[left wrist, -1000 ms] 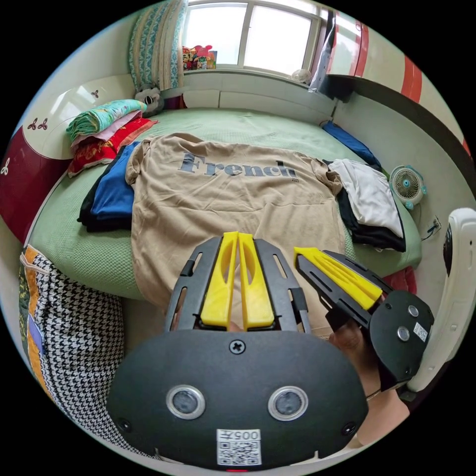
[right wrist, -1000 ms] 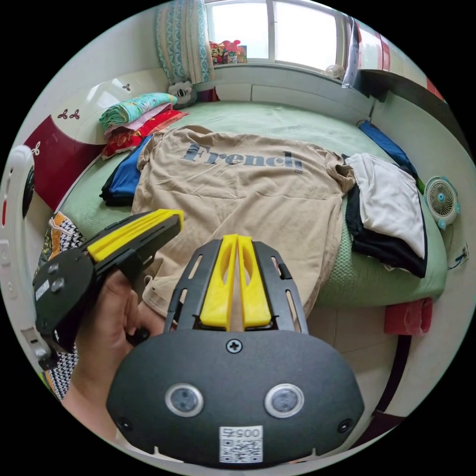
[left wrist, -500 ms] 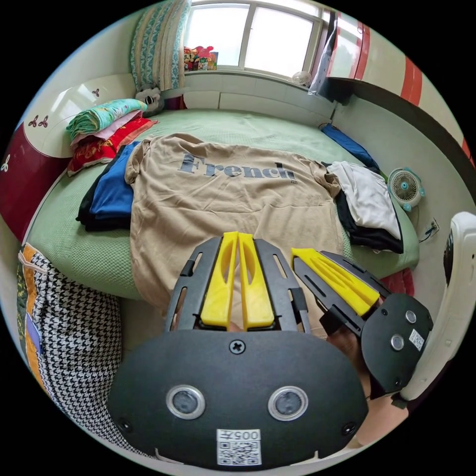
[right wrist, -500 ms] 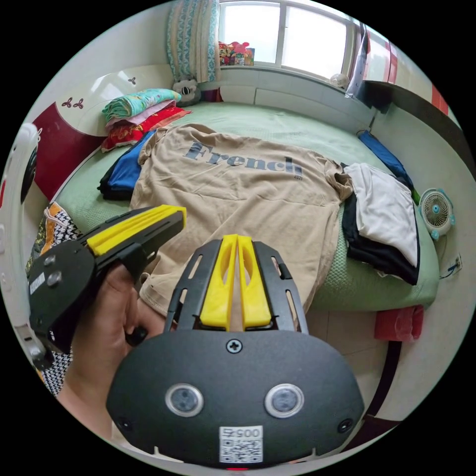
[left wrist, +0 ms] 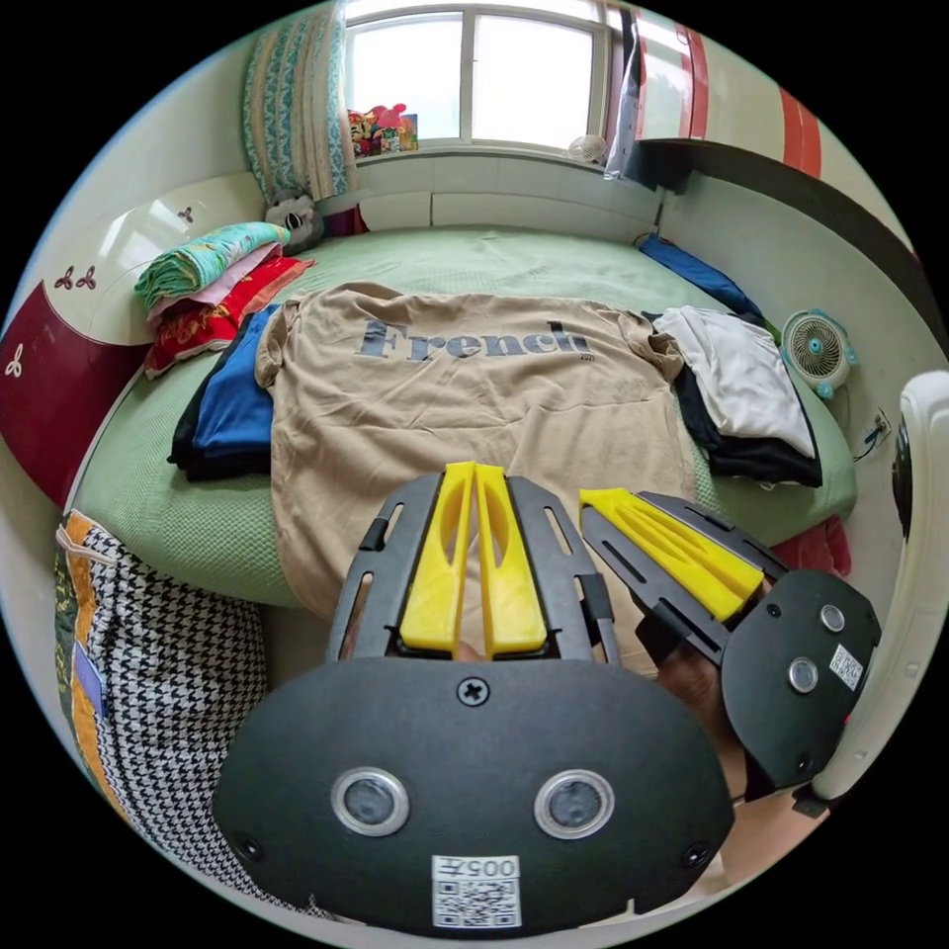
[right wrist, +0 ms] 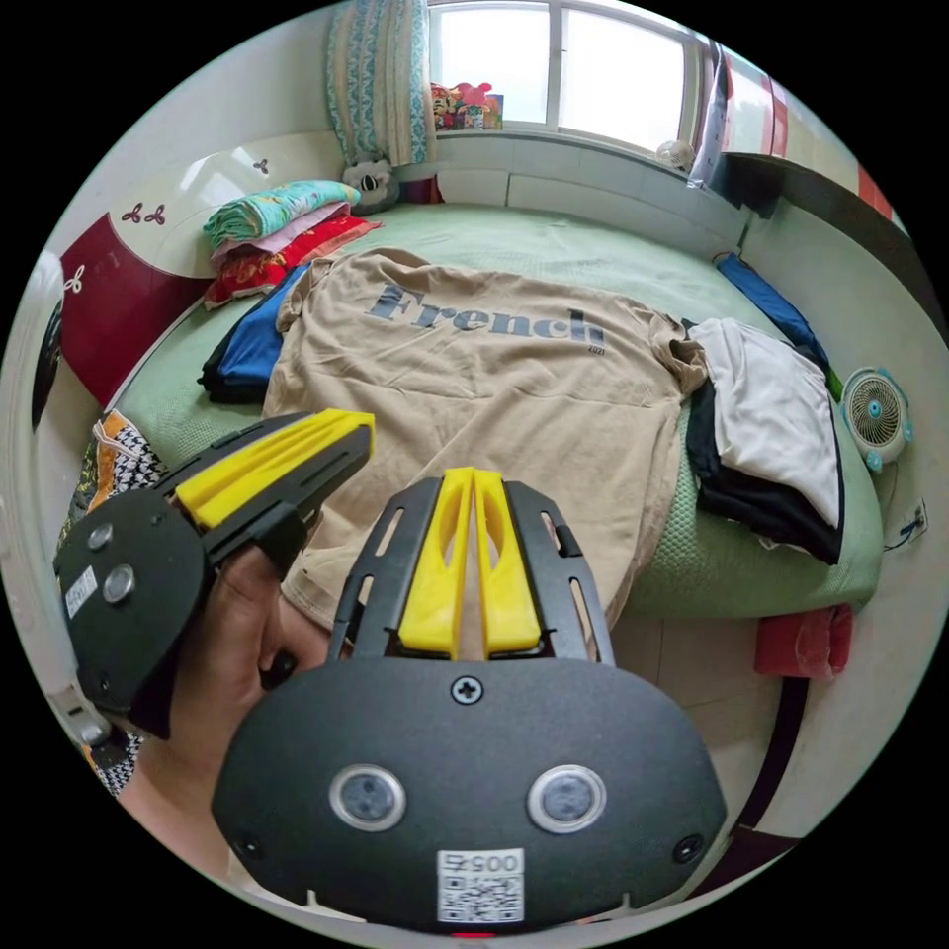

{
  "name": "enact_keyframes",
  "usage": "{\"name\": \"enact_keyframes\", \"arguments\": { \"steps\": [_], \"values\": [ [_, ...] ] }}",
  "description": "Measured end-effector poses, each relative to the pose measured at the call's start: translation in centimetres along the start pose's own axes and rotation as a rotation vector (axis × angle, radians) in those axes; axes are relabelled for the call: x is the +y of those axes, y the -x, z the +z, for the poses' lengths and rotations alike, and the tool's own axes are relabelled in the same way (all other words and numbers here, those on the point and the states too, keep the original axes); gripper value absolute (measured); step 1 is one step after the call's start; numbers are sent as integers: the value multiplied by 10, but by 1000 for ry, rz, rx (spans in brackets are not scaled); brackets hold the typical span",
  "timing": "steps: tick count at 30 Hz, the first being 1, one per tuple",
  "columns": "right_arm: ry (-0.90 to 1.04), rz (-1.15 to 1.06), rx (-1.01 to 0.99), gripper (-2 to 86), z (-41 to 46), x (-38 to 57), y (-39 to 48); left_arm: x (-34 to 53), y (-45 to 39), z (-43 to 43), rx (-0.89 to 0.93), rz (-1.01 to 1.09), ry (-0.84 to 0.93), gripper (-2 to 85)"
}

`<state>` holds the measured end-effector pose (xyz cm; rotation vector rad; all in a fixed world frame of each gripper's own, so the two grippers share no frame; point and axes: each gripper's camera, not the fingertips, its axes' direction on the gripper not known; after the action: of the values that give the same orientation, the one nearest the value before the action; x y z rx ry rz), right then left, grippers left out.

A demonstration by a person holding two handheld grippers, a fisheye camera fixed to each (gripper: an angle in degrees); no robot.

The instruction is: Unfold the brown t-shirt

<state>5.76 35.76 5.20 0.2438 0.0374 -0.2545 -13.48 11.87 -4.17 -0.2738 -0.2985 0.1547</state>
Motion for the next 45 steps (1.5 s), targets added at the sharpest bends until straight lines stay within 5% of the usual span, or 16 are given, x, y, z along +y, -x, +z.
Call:
{"name": "enact_keyframes", "arguments": {
  "steps": [45],
  "values": [
    [1,-22,9,-10,13,-22,11,-5,33,9,25,-27,9,-6]
  ]
}}
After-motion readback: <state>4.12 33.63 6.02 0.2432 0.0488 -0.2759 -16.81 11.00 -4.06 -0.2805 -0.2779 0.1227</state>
